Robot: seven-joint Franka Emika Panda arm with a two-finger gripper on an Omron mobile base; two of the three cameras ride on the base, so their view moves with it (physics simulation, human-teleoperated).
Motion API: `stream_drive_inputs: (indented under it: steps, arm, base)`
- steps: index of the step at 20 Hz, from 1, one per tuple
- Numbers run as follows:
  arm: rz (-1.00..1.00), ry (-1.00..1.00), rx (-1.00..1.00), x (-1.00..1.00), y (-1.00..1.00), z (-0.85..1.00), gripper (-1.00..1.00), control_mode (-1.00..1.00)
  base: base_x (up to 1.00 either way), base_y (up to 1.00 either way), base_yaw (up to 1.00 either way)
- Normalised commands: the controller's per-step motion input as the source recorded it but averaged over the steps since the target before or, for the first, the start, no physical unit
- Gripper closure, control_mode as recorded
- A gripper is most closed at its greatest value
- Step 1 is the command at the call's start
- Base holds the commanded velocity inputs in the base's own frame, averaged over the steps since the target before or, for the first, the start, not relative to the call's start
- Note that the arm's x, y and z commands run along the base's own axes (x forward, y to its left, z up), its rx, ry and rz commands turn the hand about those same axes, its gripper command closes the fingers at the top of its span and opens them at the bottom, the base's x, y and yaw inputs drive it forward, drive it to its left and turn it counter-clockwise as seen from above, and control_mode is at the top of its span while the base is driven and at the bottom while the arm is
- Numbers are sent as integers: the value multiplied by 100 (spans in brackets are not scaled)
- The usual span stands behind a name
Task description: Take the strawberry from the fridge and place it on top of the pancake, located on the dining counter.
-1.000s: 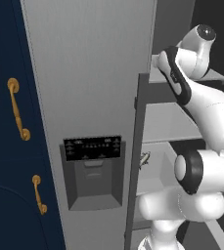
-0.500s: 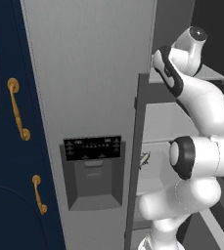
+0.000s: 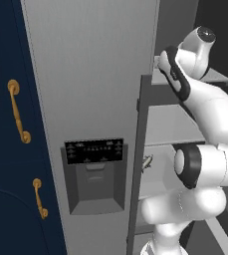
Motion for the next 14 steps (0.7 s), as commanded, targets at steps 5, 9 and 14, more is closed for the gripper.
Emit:
stream_drive_inputs:
  steps: [5, 9, 14]
  arm:
    - [1, -16, 0, -91, 20, 0, 100, -100]
    - [0, -12, 0, -100, 26, 0, 100, -100]
    - [0, -2, 0, -100, 18, 0, 100, -100]
  base:
    - [0, 0, 0]
    - [0, 0, 0]
    - [0, 0, 0]
